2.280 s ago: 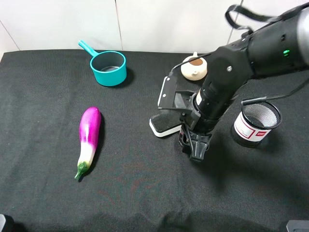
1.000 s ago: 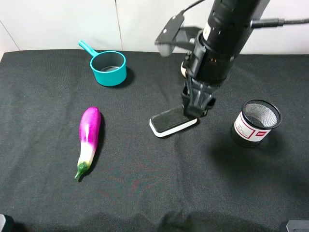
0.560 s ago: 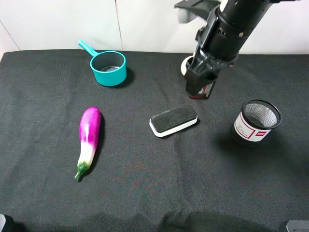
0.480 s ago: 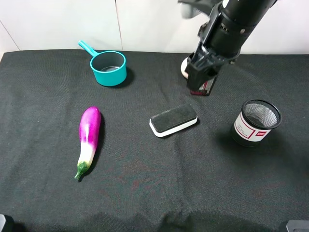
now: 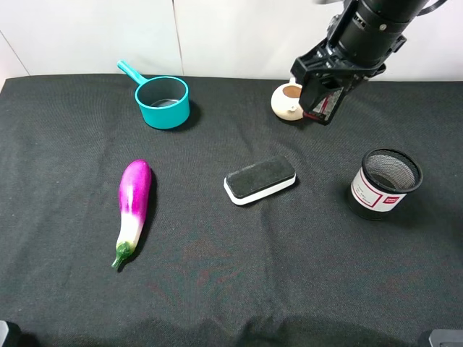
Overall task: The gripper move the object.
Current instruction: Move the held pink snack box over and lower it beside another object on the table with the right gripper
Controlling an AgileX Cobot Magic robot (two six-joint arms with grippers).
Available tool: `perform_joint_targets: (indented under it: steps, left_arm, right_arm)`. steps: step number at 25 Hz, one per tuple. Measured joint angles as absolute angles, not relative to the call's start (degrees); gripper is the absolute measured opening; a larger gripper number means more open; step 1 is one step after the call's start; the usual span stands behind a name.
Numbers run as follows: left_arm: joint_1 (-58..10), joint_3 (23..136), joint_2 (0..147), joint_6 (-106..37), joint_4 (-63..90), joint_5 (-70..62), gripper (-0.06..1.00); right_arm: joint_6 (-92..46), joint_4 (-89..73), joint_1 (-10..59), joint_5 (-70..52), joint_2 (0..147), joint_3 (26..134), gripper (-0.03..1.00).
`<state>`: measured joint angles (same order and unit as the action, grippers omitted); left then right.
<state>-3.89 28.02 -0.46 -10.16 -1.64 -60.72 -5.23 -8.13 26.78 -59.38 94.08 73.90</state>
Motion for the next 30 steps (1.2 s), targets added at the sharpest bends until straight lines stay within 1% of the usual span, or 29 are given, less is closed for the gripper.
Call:
perform_joint_targets:
  steps: [5,13,24,30]
  left_arm:
    - [-3.9,28.0,-0.5,-10.2,-1.6,-60.7,0.93]
    - [-3.9,28.0,-0.5,-10.2,-1.6,-60.7,0.93]
    - [-3.9,28.0,-0.5,-10.2,-1.6,-60.7,0.93]
    - [-3.9,28.0,-0.5,-10.2,-1.6,-60.7,0.93]
  right_arm:
    - [-2.9,-8.1,23.9,-58.6,94.1,73.9,0.42]
    - [-0.6,-7.7,21.2,-57.0,95.9,75.0,0.42]
    - [0.0,-4.0,20.3,-57.0,104.9,84.5,0.42]
    - [0.0,-3.6,18.3,-56.6,109.9,89.7,0.42]
